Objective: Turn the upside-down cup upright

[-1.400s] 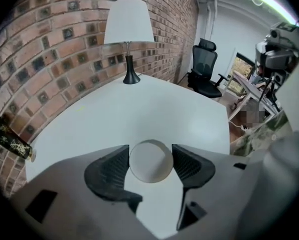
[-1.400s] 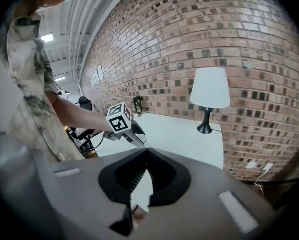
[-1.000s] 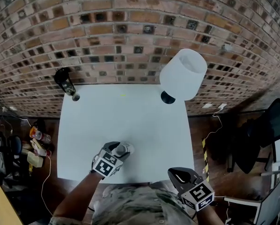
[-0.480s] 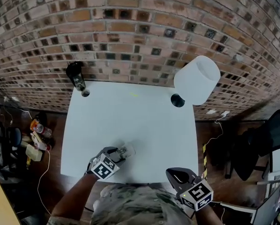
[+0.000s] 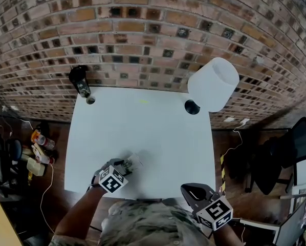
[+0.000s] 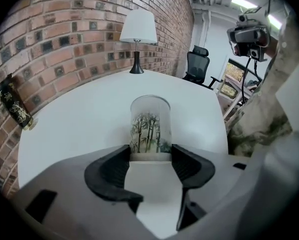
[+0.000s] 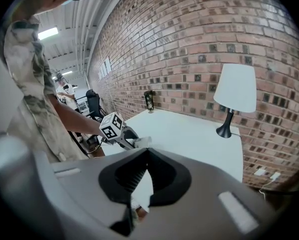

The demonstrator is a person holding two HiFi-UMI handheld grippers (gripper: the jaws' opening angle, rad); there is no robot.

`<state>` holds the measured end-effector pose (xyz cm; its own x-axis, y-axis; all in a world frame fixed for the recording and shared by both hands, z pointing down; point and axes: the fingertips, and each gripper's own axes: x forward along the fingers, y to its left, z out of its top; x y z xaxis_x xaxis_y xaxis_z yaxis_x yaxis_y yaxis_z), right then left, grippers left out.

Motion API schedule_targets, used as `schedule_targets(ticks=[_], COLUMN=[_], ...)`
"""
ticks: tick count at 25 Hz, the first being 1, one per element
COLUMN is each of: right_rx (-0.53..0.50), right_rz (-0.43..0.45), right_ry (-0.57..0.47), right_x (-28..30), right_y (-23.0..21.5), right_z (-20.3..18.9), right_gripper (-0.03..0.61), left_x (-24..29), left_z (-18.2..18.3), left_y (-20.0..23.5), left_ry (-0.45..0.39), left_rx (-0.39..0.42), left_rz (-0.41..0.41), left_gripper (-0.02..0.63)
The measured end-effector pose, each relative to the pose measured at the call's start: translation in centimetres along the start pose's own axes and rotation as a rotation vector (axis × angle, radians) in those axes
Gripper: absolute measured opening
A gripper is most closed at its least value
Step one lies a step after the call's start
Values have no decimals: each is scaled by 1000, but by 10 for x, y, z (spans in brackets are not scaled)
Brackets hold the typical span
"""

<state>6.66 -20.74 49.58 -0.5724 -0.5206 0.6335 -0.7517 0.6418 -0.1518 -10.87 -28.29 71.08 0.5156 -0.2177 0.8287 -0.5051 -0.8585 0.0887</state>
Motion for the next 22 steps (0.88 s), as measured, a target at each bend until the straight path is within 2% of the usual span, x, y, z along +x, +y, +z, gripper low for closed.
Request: schedule_targets(ticks=[5,7,10,12,15,19,22], right_rx=[5,-1,3,5,6,-11,-1], right_rz=[3,4,2,5,15,29,29], right_ry=[8,7,0,-3,-5,-14,-13], right_x=[-6,-9,-15,-18,-22,-28,-33], right_y=[-6,-10,-17,-21,-27,-32,-38], right_z=[-7,-9,-10,-11,-13,-15,-19], right_gripper=[3,3,3,3,3,3,3], left_x=[2,0,-14,-22,-11,18,29], left_z=[-5,-2,14,32,50,51,48], left_y=[3,5,7,4,-4,-9,-12], left_ry=[22,16,8,17,105,266,325], left_rx=[-14,-15,16,47,100,150,162], left_rz=[10,35,105,133,130,114,111], left_gripper=[282,310,359,365,367,371,352])
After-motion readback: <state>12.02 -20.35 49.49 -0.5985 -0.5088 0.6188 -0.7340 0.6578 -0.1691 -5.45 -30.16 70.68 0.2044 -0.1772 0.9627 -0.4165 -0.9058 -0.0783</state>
